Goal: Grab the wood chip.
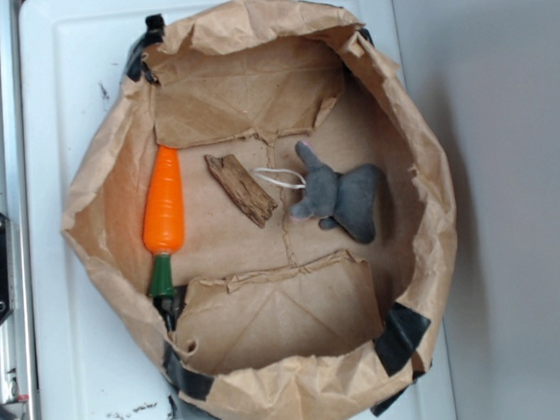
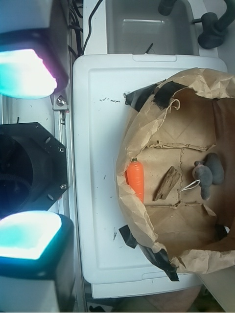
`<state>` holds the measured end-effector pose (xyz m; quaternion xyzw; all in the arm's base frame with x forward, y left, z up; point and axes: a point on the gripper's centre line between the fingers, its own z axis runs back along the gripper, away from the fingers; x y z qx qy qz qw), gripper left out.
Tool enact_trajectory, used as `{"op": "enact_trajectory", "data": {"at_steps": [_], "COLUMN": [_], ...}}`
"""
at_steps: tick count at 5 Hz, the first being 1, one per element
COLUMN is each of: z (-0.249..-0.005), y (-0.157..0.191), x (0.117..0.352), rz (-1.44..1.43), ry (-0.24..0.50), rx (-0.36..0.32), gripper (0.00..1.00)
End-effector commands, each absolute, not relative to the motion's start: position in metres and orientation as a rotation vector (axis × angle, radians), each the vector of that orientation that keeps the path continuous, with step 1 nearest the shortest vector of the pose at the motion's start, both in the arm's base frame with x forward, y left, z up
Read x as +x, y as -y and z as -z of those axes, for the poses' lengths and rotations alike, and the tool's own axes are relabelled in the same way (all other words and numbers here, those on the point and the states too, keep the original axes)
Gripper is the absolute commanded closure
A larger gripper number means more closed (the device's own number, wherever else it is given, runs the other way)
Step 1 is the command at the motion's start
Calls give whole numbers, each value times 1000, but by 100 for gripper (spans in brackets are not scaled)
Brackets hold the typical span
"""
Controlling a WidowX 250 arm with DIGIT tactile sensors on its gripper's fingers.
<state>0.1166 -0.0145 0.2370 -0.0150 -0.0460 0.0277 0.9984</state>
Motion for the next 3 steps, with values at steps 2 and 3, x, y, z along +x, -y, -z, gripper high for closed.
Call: {"op": "enact_trajectory", "data": {"at_steps": [2,3], "z": [-232,-230], "y": [16,4], "x": [167,217], "rz": [47,28], "ry": [181,228], "rx": [10,87], "gripper": [0,0]}}
